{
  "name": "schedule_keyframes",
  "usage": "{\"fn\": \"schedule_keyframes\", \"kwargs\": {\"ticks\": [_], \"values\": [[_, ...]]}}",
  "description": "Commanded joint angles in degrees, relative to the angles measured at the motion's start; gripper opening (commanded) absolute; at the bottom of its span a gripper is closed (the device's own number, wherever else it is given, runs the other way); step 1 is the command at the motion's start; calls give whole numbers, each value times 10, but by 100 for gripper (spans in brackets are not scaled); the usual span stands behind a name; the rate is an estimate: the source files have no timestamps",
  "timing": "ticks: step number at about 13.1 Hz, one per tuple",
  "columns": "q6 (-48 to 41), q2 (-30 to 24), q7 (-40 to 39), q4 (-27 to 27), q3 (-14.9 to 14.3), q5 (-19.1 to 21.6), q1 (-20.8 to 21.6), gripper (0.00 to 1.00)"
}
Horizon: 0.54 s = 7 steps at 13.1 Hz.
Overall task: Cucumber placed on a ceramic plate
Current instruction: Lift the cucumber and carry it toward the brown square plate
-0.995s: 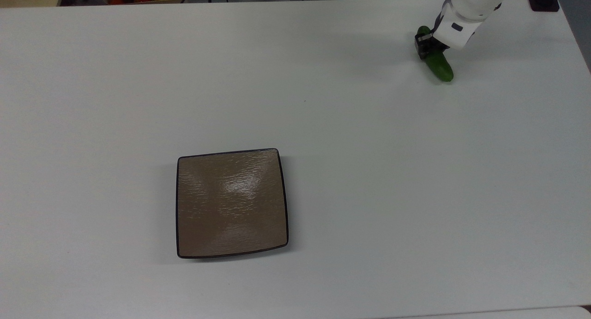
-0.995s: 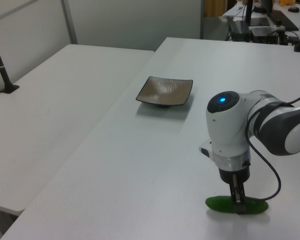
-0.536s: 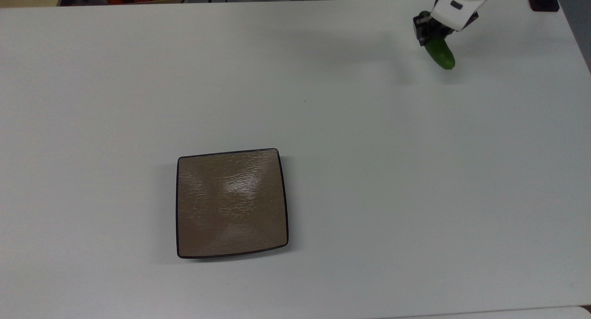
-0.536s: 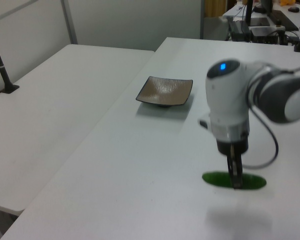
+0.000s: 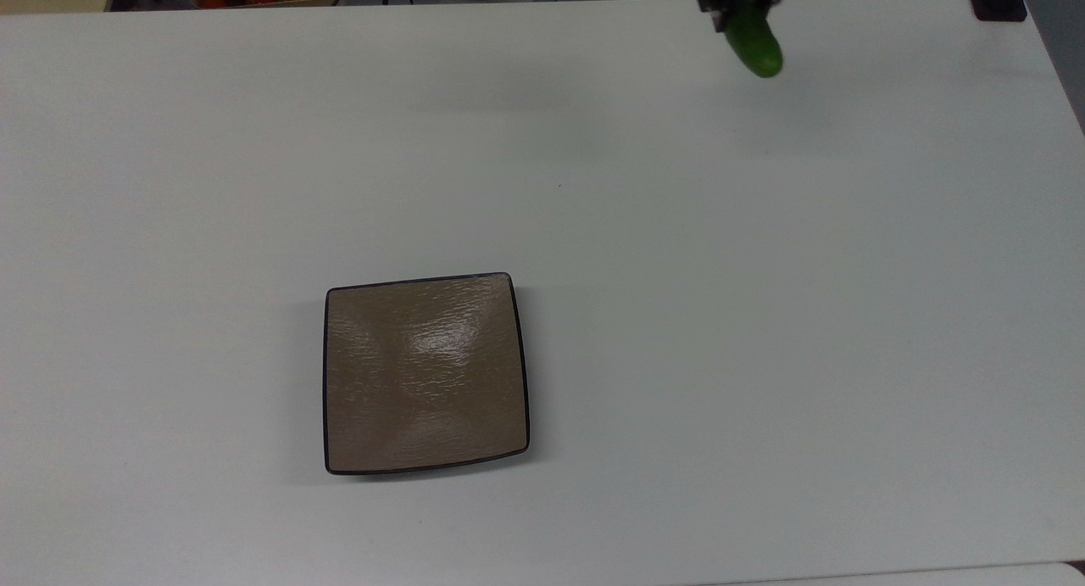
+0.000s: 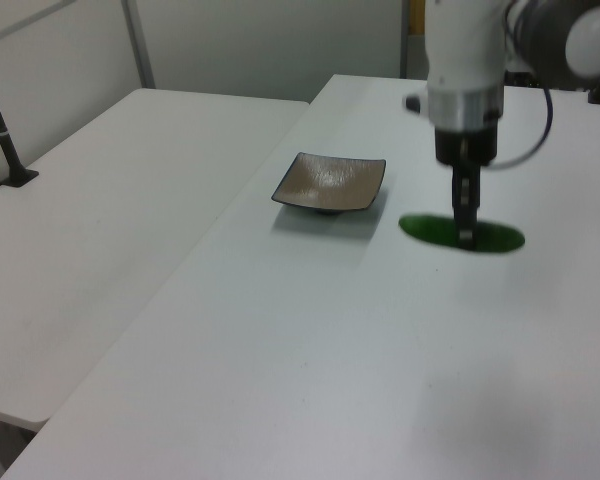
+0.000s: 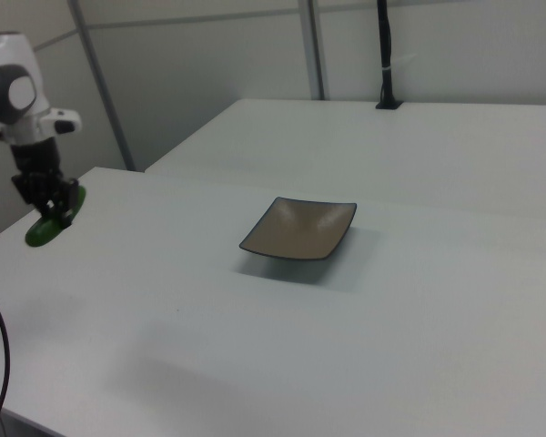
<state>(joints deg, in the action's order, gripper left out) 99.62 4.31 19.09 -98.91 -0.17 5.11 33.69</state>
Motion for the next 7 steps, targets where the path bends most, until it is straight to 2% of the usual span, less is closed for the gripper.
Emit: {"fn": "schedule_keyframes", "kwargs": {"ticks": [1, 4, 7], "values": [[-35, -41, -56, -8, -1, 7, -59, 22], [-69, -48, -111, -4, -1, 8, -114, 22], [-61, -43, -183, -3, -4, 7, -177, 22]]}}
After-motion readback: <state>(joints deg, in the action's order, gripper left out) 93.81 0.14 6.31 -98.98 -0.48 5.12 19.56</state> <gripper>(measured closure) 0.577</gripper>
